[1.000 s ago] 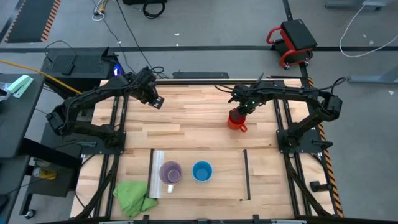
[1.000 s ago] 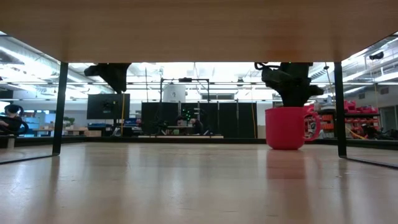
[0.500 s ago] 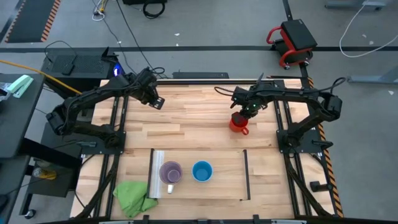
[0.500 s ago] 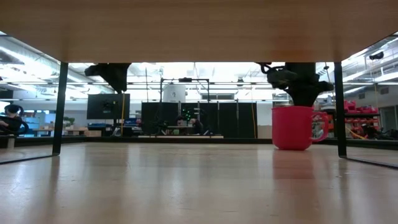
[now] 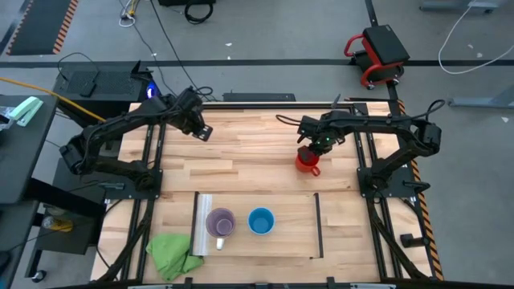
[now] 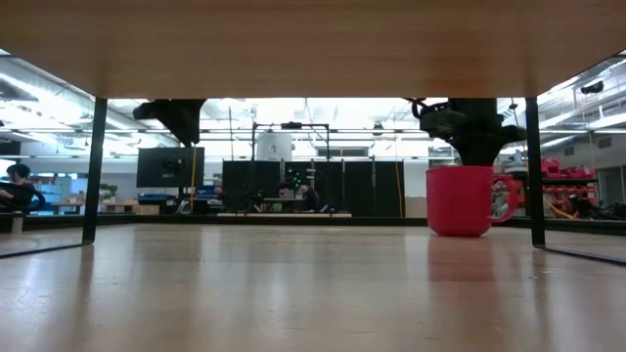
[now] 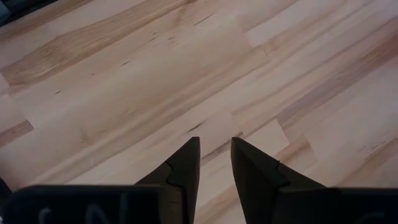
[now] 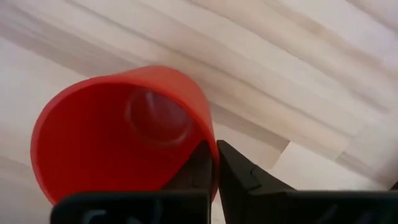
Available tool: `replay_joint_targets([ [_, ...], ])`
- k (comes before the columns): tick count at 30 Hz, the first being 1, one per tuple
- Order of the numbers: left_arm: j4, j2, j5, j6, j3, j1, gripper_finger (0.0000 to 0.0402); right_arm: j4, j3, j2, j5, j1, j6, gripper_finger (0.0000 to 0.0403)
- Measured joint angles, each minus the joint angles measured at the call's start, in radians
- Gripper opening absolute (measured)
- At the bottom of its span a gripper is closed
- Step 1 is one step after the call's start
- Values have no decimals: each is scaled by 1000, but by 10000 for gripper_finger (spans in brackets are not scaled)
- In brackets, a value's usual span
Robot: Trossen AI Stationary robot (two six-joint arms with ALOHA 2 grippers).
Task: Stack small to large cups/mugs on shelf
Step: Put the red mug on the shelf
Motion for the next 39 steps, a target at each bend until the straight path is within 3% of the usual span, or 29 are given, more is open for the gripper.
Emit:
replay_joint_targets([
  [9, 21, 0, 0, -16, 0, -2, 99, 59, -1, 1, 15, 15, 272, 10],
  [15, 21, 0, 0, -21, 0, -3, 92, 111, -1, 1, 29, 15, 356, 6],
  [32, 25, 0, 1, -21, 0, -27, 95, 180, -1, 1, 23, 33, 374, 22],
  [39, 151, 0, 97, -35, 0, -107, 98, 259, -1, 1, 31, -8, 373, 13],
])
